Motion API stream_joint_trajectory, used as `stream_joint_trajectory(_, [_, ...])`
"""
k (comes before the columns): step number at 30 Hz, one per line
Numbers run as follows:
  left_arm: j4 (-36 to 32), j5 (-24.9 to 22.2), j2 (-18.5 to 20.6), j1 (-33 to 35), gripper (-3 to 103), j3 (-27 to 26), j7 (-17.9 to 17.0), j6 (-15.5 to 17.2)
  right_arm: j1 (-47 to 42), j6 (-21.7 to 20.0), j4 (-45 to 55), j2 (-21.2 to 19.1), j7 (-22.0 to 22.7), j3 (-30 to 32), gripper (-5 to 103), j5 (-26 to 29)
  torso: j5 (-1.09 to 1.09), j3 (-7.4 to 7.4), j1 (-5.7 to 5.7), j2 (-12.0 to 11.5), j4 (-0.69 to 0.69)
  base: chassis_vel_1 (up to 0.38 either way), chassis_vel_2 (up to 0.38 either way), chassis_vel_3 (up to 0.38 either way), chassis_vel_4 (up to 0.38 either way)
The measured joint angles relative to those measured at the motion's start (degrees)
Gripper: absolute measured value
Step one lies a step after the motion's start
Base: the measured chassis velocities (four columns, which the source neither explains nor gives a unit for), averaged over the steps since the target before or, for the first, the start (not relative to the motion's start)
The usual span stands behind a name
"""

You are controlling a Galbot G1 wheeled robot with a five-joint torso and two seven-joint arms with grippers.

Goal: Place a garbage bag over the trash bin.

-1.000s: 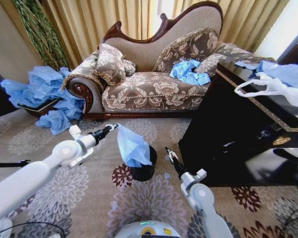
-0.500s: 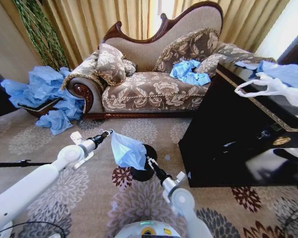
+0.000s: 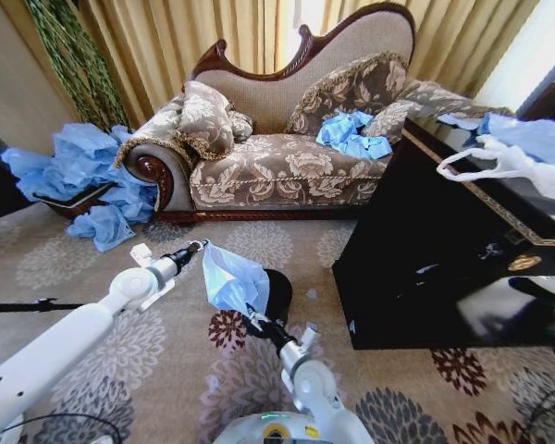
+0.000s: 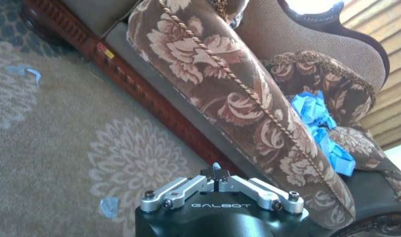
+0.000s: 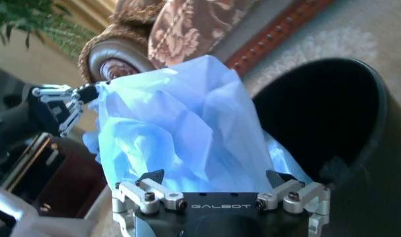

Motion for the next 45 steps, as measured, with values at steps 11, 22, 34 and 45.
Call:
stream_joint_trajectory(11, [-0.54, -0.85, 0.24, 0.06, 0, -0.42, -0.16, -0.30, 6.86, 1.40, -4.67, 1.79, -0.20, -1.35, 100, -7.43, 0.01, 0.00, 0.00, 0.00, -0.01, 0.000, 0.000, 0.000, 0.000])
stream_joint_trajectory(22, [-1.09, -1.17, -0.13, 0.19, 0, -0.21, -0.15, -0.30, 8.70, 1.88, -7.10, 3.03, 2.28, -3.33, 100, -19.22, 0.01, 0.00, 0.00, 0.00, -0.01, 0.000, 0.000, 0.000, 0.000])
stream_joint_trajectory(34, [-1.63, -1.92, 0.07, 0.19, 0, -0.44, -0.15, -0.45, 10.40, 2.94, -9.41, 3.94, 5.42, -2.63, 58, -26.54, 0.01, 0.00, 0.00, 0.00, -0.01, 0.000, 0.000, 0.000, 0.000])
stream_joint_trajectory(45, [-1.38, -1.71, -0.57, -0.02, 0, -0.10, -0.27, -0.55, 8.83, 5.06, -5.17, 3.10, 2.86, -2.70, 21, -23.74, 0.01, 0.00, 0.00, 0.00, -0.01, 0.000, 0.000, 0.000, 0.000])
